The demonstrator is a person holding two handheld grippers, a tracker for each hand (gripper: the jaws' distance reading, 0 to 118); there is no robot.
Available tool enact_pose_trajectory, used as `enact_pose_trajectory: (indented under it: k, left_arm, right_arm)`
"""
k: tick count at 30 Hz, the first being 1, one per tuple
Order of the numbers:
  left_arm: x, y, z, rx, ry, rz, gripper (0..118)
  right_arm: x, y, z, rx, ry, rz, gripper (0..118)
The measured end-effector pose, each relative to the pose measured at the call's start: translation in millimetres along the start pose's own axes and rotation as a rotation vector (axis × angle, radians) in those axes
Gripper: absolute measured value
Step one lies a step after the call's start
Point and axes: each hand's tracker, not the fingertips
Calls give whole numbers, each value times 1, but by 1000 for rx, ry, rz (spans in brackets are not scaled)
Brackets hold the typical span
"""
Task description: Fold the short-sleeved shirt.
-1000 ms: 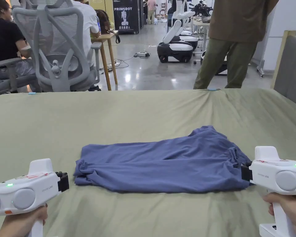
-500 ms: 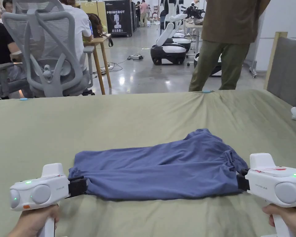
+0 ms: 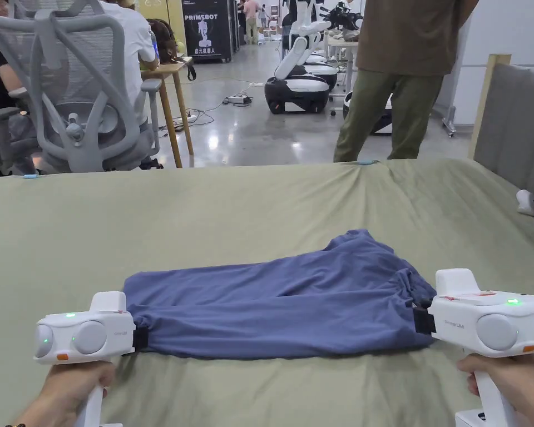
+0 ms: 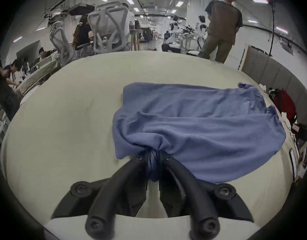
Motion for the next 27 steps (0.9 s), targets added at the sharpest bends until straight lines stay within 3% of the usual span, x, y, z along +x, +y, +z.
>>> enact_pose_trajectory:
  k: [1,2,3,4,6,9,11,13,14,15,16,18,24,27]
  left_arm:
    - [-1,0,1,4,-3,-1,11]
    - [1,-2,4,6,-5,-3,11]
    - [1,-2,5,10,-9,-8,11]
    - [0,-2,5,11,-10,-12,11]
    - [0,-2,7,13,-15,-12,11]
    - [0,-1,7,13,-20,-6,11]
    - [1,-2,6,14,-21,-8,11]
    - [3,-4,4,7,-21,-24,11]
    - [4,-4,3,6,-17,-33,11]
    - [4,-5,3,4,-18,-39,11]
    - [4,-5,4,2,-21,-40,11]
    - [3,-5,11,1,-21,-39,11]
    - [-5,-22,74,36,-89,-40,10]
    - [-8,-48,105,24,-102,-65,10]
  right_arm:
    - [1,2,-4,-12,3,-6,84]
    - [2,4,-10,-34,1,-11,97]
    - [2,3,-18,-61,-12,-15,97]
    - [2,1,-18,-51,-5,-15,118]
    - [3,1,-30,-73,-24,-18,103]
    - [11,-8,-54,-182,-87,-18,96]
    - [13,-16,-71,-265,-103,-10,68]
    - [9,-17,-68,-212,-100,-19,60]
    - [8,-12,-63,-217,-87,-13,42]
    - [7,-9,-61,-196,-43,-28,14]
    - [5,-6,-52,-179,22,-85,12]
    - [0,-5,-45,-202,-57,-46,12]
    - [2,-23,10,-199,-26,-40,12]
    - [-1,-41,43,-248,-34,19,13]
